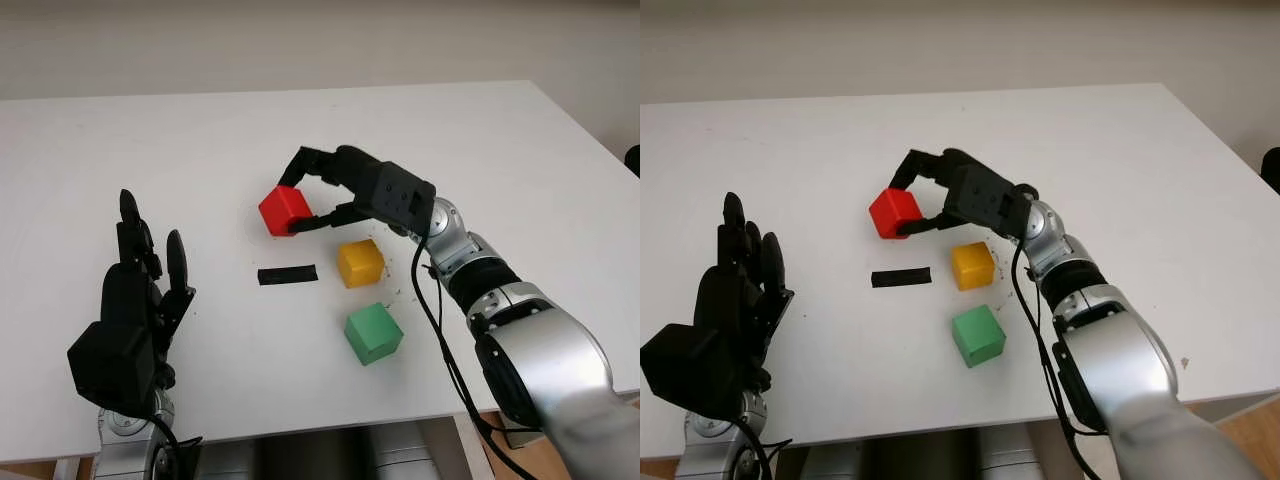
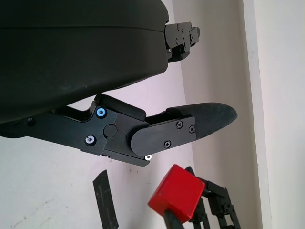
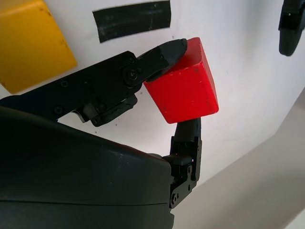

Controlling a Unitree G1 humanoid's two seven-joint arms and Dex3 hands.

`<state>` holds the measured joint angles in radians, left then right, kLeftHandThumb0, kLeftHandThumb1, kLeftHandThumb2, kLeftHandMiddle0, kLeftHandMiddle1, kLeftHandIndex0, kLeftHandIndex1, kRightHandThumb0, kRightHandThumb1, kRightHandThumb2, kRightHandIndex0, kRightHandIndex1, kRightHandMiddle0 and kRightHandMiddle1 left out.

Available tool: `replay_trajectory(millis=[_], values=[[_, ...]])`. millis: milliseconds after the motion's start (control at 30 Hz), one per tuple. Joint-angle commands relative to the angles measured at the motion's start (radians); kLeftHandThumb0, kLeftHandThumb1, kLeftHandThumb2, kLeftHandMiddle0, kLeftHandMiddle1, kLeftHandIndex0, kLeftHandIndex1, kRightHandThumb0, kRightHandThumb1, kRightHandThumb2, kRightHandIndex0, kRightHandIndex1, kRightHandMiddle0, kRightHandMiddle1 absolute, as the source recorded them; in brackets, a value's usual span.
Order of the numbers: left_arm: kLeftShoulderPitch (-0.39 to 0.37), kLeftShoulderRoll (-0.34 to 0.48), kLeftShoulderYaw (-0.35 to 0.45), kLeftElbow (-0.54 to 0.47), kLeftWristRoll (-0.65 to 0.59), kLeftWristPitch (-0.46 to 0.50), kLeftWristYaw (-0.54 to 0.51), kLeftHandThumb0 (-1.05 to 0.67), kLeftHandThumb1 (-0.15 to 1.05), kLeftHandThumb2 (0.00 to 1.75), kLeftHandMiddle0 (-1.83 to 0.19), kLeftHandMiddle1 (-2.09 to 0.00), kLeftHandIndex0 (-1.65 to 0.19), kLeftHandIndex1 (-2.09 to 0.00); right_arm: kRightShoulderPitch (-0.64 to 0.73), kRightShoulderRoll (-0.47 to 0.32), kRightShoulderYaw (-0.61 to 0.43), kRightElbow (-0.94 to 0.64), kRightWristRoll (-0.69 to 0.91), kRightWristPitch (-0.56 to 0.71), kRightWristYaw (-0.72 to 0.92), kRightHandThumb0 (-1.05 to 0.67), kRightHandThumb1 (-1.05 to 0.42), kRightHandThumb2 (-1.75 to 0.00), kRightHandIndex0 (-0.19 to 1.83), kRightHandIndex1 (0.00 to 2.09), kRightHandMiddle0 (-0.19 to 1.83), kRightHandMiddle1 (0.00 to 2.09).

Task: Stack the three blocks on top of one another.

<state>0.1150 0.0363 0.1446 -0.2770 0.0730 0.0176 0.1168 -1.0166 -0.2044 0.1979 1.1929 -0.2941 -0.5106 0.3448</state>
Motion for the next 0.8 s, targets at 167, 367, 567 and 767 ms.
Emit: replay_trajectory(millis=[167,367,567,767], values=[[0.001,-0.011,-0.006,-0.025,0.002,0.000,0.009,-0.71,1.05,0.62,0.16,-0.05,0.15,-0.05,0.045,-0.016,0.018,-0.093,0.002,-0.009,0.057,-0.50,-0.94,-0.05,0.25,0.06,0.40,1.61],[0.001,-0.016,-0.009,-0.032,0.004,0.011,0.013,-0.73,1.05,0.61,0.16,-0.05,0.16,-0.05,0.071,-0.042,0.029,-0.140,0.010,-0.023,0.121,-0.48,-0.94,-0.05,0.25,0.06,0.42,1.64],[-0.003,-0.021,-0.017,-0.028,0.011,0.014,0.020,-0.72,1.05,0.63,0.15,-0.06,0.16,-0.05,0.067,-0.070,0.051,-0.176,-0.022,-0.002,0.123,-0.45,-0.93,-0.05,0.25,0.06,0.40,1.66],[-0.001,-0.027,-0.020,-0.027,0.005,0.010,0.021,-0.72,1.05,0.62,0.16,-0.05,0.17,-0.05,0.056,-0.084,0.063,-0.187,-0.037,-0.013,0.123,-0.43,-0.92,-0.05,0.26,0.06,0.42,1.67]])
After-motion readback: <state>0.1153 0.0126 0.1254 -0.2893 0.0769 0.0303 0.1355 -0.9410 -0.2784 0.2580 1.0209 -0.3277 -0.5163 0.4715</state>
